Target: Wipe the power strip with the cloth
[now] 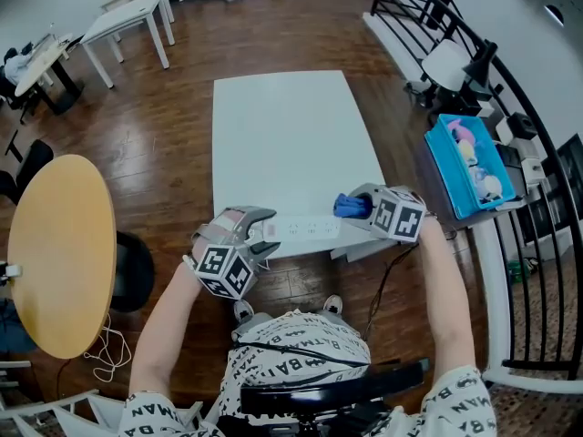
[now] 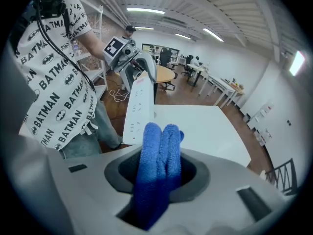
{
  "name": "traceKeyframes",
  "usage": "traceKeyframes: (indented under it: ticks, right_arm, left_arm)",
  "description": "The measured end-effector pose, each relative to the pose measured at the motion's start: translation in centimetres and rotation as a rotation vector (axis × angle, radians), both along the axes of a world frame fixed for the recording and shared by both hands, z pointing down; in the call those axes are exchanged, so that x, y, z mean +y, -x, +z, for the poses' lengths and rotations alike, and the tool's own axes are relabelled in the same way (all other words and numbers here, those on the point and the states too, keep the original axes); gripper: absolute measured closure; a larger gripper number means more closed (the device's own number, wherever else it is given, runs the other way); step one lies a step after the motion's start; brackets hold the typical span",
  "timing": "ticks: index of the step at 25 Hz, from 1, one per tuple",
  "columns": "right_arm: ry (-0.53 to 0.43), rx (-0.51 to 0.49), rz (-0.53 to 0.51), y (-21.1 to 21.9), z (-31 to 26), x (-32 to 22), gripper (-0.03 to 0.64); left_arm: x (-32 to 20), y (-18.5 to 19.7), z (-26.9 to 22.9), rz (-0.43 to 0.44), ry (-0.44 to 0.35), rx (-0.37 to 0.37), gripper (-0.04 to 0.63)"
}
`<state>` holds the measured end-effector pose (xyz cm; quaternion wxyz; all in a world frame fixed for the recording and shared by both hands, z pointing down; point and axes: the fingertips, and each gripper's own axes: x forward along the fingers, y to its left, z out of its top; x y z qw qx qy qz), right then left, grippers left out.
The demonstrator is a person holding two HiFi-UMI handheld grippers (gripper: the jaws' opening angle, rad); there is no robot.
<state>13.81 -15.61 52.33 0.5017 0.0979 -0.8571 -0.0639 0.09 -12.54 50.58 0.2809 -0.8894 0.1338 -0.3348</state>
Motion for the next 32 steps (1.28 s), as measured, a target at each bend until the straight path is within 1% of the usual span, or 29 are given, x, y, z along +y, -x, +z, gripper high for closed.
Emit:
traceKeyframes:
  ticks: [4,11,14,20,24,32]
  right_arm:
    - [-0.027,-0.056,0.056,-0.3,-0.5,-0.4,0.483]
    - [-0.073,-0.082,0.119,-0.8,-0.3,-0.6,0.483]
    - [-0.092,-0.09,0.148,-0.6,-0.3,-0.6,0.485]
    - [-0.093,-0.115,0.206,-0.6,0.2,-0.1,0.483]
    - [-0.095,-0.168,0.286,-0.8,0.3,-0.3,0.483]
    - [-0.139,-0.286,0.454,-1.4,0.1,-1.5,0.485]
  left_arm:
    - [-0.7,0.3,-0.1,-0.043,0.015,0.042,0.31]
    - [-1.5,0.3,-0.3,-0.114,0.035,0.102,0.31]
    - [-1.8,0.4,-0.3,-0.133,0.038,0.109,0.31]
    - [-2.4,0.2,-0.3,-0.178,0.052,0.135,0.31]
    - [-2.7,0.1,-0.2,-0.212,0.059,0.155,0.31]
    - [-3.3,-0.3,-0.3,-0.288,0.077,0.215,0.31]
